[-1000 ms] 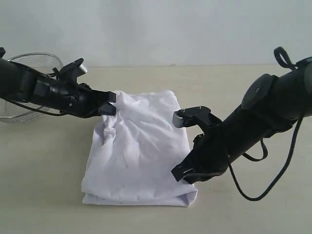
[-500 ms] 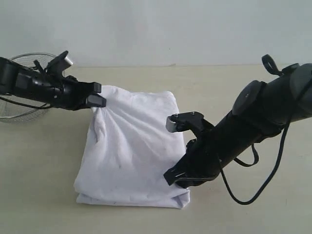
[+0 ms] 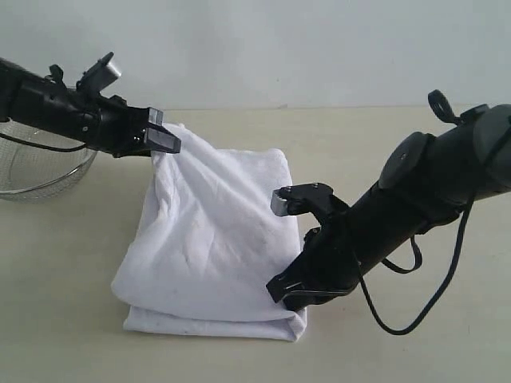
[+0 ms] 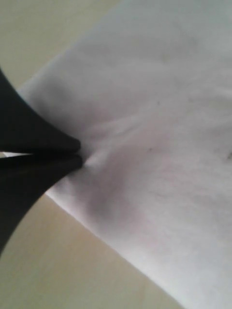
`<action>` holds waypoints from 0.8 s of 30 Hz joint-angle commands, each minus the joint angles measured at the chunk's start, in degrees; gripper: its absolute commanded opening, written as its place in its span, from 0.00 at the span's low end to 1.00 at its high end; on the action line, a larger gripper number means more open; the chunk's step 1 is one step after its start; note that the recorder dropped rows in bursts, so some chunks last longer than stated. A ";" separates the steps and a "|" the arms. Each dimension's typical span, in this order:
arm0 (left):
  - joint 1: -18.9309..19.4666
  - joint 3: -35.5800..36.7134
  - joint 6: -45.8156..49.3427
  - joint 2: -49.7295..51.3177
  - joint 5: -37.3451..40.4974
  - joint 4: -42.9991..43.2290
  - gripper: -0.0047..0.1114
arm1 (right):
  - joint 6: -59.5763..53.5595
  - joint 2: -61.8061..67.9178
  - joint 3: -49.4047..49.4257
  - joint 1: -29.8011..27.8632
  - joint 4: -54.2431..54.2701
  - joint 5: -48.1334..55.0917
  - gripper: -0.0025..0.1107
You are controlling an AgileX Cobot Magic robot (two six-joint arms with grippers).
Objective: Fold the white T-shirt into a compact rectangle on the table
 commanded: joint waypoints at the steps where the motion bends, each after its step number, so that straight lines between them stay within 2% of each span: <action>1: 0.27 -0.32 -3.61 1.26 -0.65 0.82 0.60 | -0.33 1.29 0.52 0.50 -1.66 0.04 0.02; 3: 0.49 -0.45 -5.00 1.26 -2.75 0.85 0.63 | -0.33 1.29 0.52 0.50 -1.66 0.04 0.02; 8: 2.44 -2.15 -5.40 -0.66 -3.90 0.85 0.60 | -0.33 1.29 0.52 0.50 -1.79 0.88 0.02; 11: 4.07 -2.82 -6.60 -2.75 -2.05 0.85 0.60 | -0.33 1.29 0.52 0.50 -1.79 0.76 0.02; 15: 4.84 -2.82 -11.24 -4.40 7.66 3.13 0.56 | -0.33 1.29 0.52 0.50 -1.79 0.54 0.02; 17: 4.28 -2.70 -11.35 -4.40 12.02 4.55 0.51 | -0.33 1.29 0.52 0.50 -1.79 0.30 0.02; 21: 3.19 -2.04 -11.97 -4.40 17.99 7.45 0.34 | -0.33 1.29 0.52 0.50 -1.79 0.19 0.02; 24: 2.90 -2.04 -13.43 -4.40 23.92 11.96 0.32 | -0.33 1.29 0.52 0.50 -1.79 0.19 0.02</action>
